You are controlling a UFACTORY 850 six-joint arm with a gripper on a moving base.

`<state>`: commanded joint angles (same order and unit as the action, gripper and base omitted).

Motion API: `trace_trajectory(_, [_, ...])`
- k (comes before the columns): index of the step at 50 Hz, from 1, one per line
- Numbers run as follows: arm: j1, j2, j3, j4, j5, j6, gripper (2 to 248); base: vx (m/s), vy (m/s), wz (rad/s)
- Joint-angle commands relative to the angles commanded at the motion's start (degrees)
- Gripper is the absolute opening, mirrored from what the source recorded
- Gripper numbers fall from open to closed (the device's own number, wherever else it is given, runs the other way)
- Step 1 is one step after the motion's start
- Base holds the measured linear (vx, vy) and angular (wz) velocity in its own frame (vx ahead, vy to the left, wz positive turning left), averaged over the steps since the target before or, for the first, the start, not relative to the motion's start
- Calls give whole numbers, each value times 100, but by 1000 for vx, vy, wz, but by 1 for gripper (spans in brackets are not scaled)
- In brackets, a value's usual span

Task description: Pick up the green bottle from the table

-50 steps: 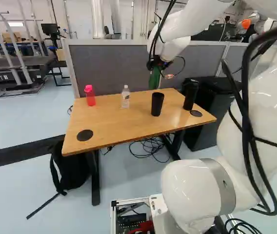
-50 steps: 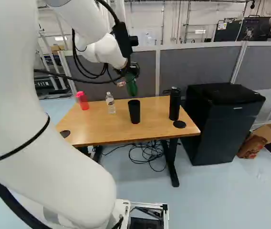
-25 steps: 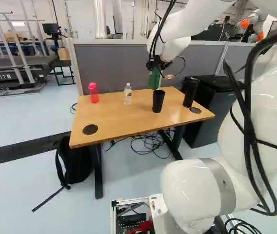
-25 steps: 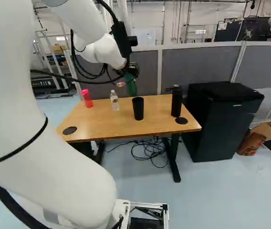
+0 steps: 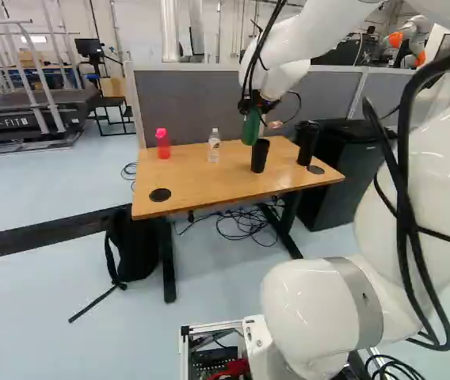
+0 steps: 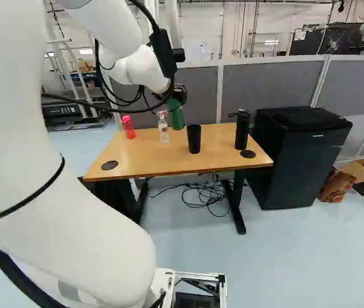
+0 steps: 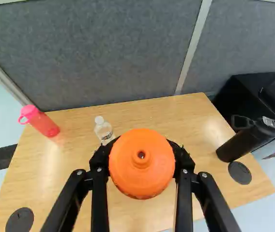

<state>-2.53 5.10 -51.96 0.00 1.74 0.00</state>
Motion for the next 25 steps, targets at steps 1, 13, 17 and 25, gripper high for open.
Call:
trace_trajectory(1, [0,0,0,0,0,0,123,-172,67,15])
trace_trajectory(13, [0,0,0,0,0,0,123,-170,71,13])
trace_trajectory(17, [0,0,0,0,0,0,123,-163,67,10])
trace_trajectory(25, [40,196,186,0,0,0,123,-76,28,4])
